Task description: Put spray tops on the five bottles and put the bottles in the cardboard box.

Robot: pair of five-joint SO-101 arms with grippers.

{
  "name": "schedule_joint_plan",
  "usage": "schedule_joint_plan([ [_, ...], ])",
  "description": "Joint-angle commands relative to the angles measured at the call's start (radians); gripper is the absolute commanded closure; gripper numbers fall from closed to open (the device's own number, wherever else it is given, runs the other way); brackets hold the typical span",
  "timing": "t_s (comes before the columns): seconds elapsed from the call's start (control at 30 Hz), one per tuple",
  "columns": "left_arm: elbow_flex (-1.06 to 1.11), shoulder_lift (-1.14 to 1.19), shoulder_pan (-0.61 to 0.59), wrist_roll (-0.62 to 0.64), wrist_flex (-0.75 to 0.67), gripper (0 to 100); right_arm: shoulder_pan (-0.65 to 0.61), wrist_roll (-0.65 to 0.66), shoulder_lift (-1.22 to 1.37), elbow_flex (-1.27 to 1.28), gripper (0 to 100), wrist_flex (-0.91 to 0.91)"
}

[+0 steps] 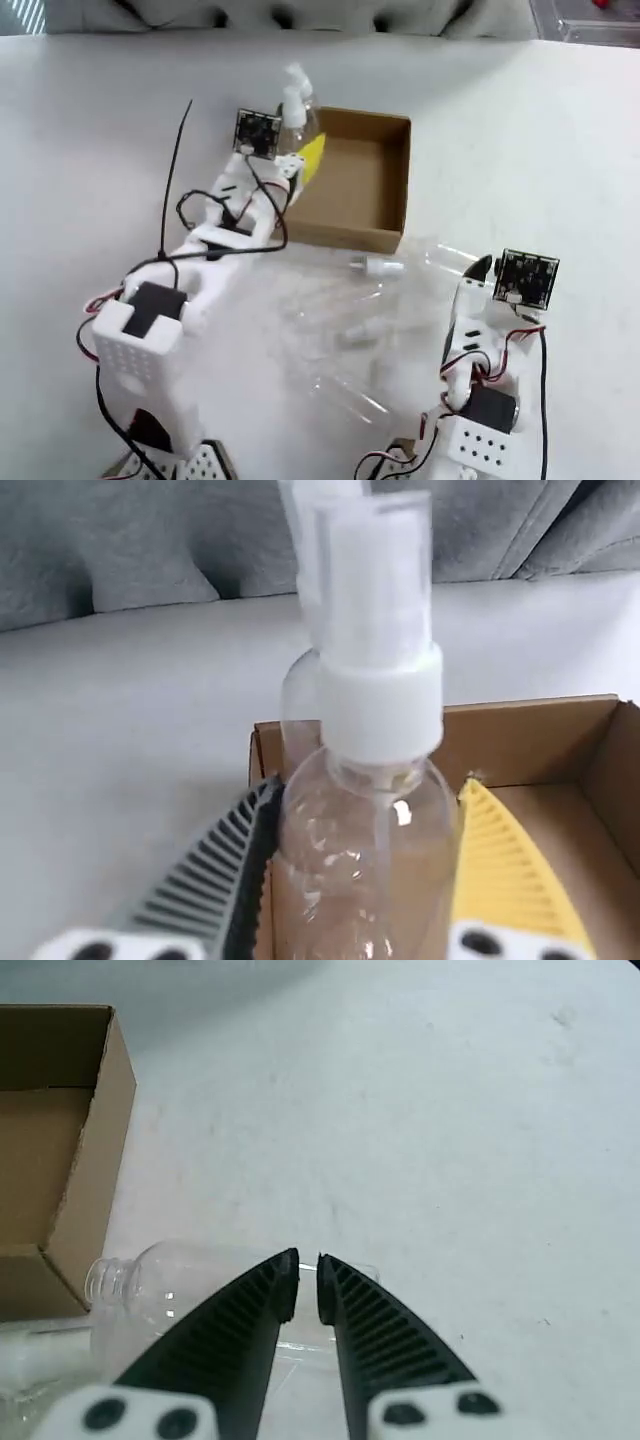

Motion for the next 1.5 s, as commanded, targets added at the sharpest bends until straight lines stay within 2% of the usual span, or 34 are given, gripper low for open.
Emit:
schedule_joint_plan([
  [0.0,-0.003,-0.012,-0.027,0.032,-0.032,73,0.013,0.014,0.01,0.012,98.4,-0.004],
  [0.9,0.025,-0.021,-0.031,0.028,-0.035,73,0.015,0.015,0.01,0.012,98.4,0.01],
  [1.13,0.051,-0.079,-0.025,0.034,-0.014,57,0.015,0.015,0.01,0.012,98.4,0.01],
  [1.47,0.06,-0.082,-0.031,0.034,-0.011,57,0.015,0.015,0.01,0.012,98.4,0.01],
])
